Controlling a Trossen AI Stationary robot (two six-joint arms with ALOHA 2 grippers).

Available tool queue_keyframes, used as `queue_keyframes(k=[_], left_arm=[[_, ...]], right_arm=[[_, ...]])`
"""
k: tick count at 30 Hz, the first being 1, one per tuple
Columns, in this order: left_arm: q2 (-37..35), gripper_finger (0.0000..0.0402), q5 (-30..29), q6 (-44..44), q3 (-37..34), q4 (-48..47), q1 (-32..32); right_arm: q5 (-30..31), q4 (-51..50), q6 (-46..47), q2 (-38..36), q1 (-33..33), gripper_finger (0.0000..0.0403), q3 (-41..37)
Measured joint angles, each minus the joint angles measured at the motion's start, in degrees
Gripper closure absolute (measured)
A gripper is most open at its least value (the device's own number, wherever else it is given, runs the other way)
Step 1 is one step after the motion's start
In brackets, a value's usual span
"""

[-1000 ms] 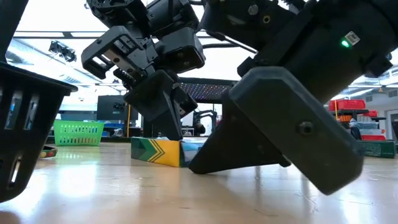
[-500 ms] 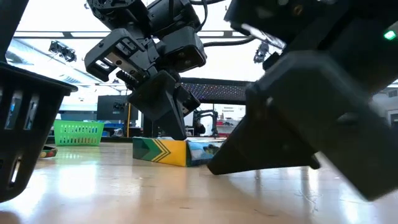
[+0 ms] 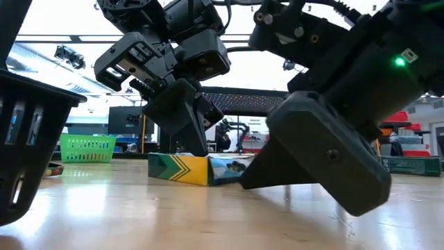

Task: Pick & Place Office Desk Supplies
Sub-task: Put the yellow crayon box into the black bin

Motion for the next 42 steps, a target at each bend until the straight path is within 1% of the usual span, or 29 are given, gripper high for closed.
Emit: queue_keyframes(k=[5, 12, 18, 21, 25, 28, 30, 34, 39, 42], left_arm=[[0.0, 0.04, 0.0, 0.3, 0.0, 0.0, 0.0], [0.0, 0.04, 0.4, 0.6, 0.0, 0.0, 0.0], [0.0, 0.04, 0.4, 0.4, 0.0, 0.0, 0.0], [0.0, 0.04, 0.8, 0.3, 0.0, 0.0, 0.0], [-0.9, 0.04, 1.5, 0.4, 0.0, -0.3, -0.3], [-3.7, 0.04, 1.0, 2.3, 0.0, -0.3, -2.4], [-6.2, 0.04, -1.3, 3.8, 0.0, -0.4, -4.6], [-11.9, 0.04, -9.5, 5.8, 0.1, -3.7, -8.8], [-18.8, 0.04, -18.2, 4.3, 0.1, -8.7, -12.3], [-22.1, 0.04, -22.8, 3.1, 0.1, -11.6, -14.3]], right_arm=[[0.4, -6.3, 3.8, -0.4, 0.4, 0.0236, 0.1], [0.4, -13.0, 6.9, -1.0, 0.5, 0.0236, 0.1], [1.0, -13.1, 3.6, -1.0, 0.3, 0.0236, 0.1], [1.0, -10.1, 1.0, -1.2, -0.3, 0.0239, -0.8], [0.3, 0.6, -5.5, -1.4, -1.3, 0.0251, -3.8], [-0.8, 2.3, -9.3, -1.5, -1.7, 0.0262, -4.2], [-1.3, 2.7, -11.6, -1.5, -1.7, 0.0266, -4.2], [-1.3, 3.8, -15.7, -1.4, -1.6, 0.0268, -4.2], [-1.0, 4.3, -18.0, -1.3, -1.9, 0.0268, -4.3], [-0.7, 6.1, -21.4, -1.3, -2.0, 0.0268, -4.3]])
